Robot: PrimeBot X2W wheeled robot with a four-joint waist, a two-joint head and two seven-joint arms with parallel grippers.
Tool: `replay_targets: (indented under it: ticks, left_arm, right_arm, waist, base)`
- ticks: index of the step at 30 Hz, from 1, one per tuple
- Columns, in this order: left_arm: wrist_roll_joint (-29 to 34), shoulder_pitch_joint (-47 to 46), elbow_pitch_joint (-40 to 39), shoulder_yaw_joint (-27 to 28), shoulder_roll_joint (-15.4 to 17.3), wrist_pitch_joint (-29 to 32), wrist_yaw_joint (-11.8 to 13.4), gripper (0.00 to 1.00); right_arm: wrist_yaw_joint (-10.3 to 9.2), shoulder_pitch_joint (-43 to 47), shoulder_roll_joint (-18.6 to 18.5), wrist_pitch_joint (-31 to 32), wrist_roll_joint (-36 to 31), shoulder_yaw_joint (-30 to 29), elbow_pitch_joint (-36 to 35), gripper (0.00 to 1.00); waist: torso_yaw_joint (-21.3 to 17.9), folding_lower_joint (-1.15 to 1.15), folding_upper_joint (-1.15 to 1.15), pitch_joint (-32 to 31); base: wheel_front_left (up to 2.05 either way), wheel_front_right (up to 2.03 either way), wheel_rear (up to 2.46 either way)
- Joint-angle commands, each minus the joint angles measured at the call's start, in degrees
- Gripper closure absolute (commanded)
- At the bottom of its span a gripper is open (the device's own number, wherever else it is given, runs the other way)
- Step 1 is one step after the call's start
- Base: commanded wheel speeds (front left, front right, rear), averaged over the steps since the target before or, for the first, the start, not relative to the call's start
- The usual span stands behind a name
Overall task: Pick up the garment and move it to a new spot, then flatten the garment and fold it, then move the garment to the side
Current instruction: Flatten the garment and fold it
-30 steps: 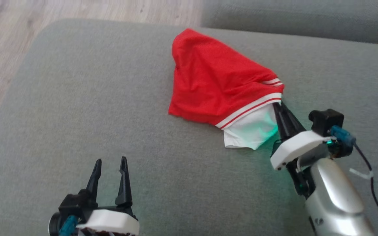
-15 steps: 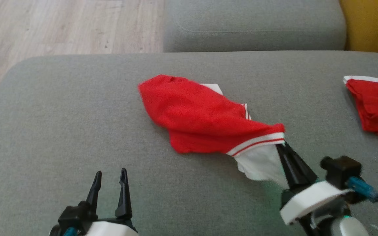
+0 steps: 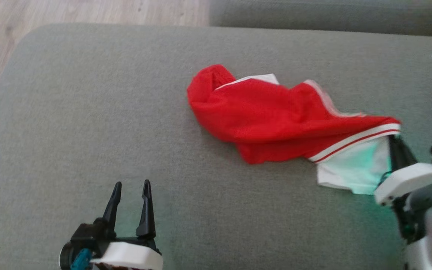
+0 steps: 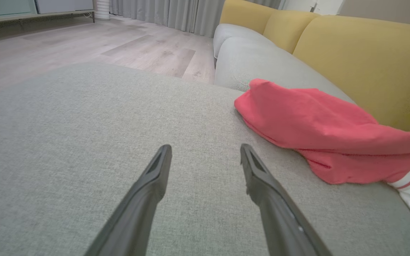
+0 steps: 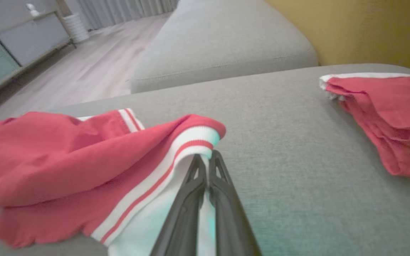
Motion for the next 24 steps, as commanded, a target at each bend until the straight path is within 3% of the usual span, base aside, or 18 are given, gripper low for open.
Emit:
replay_targets:
  ticks: [1, 7, 8, 9, 16, 24]
  left_arm:
    - [0.71, -2.44, -1.15, 1.89, 0.15, -0.46, -0.12, 0.00]
    - [0.93, -2.86, -0.89, 2.45, -0.10, -0.56, -0.20, 0.00]
    - [0.96, -2.90, -0.82, 2.60, -0.12, -0.58, -0.22, 0.00]
    - [1.01, -2.95, -0.74, 2.71, -0.15, -0.59, -0.24, 0.00]
    - [1.24, -2.89, -0.28, 3.10, -0.17, -0.64, -0.54, 0.00]
    - [1.01, -1.43, -0.18, 3.41, 0.29, -0.65, -0.42, 0.00]
  right_arm:
    - [-0.04, -3.65, -2.32, -1.13, -1.10, -1.35, 1.51, 1.00]
    - [-0.04, -8.17, -5.08, -4.44, -3.87, -6.58, 9.97, 0.98]
    - [-0.04, -8.67, -5.27, -5.32, -4.48, -6.80, 10.80, 0.79]
    - [-0.04, -9.05, -5.31, -6.19, -4.97, -6.83, 11.46, 0.03]
    - [-0.04, -9.23, -4.43, -10.43, -5.18, -4.26, 12.18, 0.00]
    - [-0.04, -3.10, -1.45, -14.27, -5.75, -0.60, 4.00, 0.00]
  waist:
    - [1.47, -0.01, 0.00, 1.59]
    - [1.51, -0.01, 0.00, 2.60]
    - [1.27, -0.01, 0.00, 2.61]
    - [1.04, -0.01, 0.00, 2.55]
    - [-0.90, -0.01, 0.00, 0.77]
    - [-3.25, -0.01, 0.00, -4.15]
  base:
    - [0.00, 0.00, 0.00]
    - [0.00, 0.00, 0.00]
    - [0.00, 0.00, 0.00]
    - [0.00, 0.00, 0.00]
    - [0.00, 0.00, 0.00]
    - [0.00, 0.00, 0.00]
